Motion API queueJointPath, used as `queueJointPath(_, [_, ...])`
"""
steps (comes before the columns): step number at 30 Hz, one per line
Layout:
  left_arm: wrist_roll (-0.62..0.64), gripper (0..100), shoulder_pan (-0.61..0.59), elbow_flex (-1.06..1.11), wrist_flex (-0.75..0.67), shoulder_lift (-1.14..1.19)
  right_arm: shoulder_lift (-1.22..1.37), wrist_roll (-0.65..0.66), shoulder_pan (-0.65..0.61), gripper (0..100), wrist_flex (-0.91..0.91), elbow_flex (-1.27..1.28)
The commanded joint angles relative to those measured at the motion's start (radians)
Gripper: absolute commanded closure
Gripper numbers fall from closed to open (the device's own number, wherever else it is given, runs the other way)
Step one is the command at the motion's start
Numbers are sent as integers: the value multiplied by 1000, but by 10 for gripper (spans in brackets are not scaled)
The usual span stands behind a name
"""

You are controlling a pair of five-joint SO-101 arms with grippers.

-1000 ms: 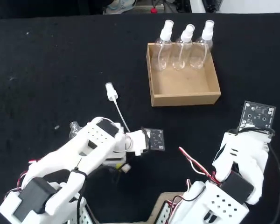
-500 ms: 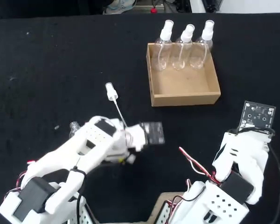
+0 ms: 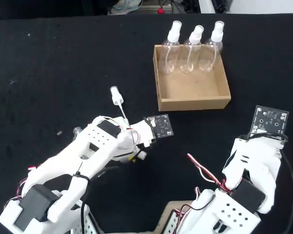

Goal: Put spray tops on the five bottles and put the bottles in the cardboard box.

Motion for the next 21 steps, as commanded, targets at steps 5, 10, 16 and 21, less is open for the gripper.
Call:
queueJointPath(5, [-103,760,74,-24,14,-3,-1,2,14,944,5,-4])
queueJointPath(10, [-112,760,67,-53,0,-3,-2,2,14,945,5,-4])
queueJointPath(16, [-150,760,65,-45,-11,-3,-2,2,14,945,6,-4])
queueJointPath(21, [-163,760,65,-45,-12,-3,1,3,14,945,6,-4])
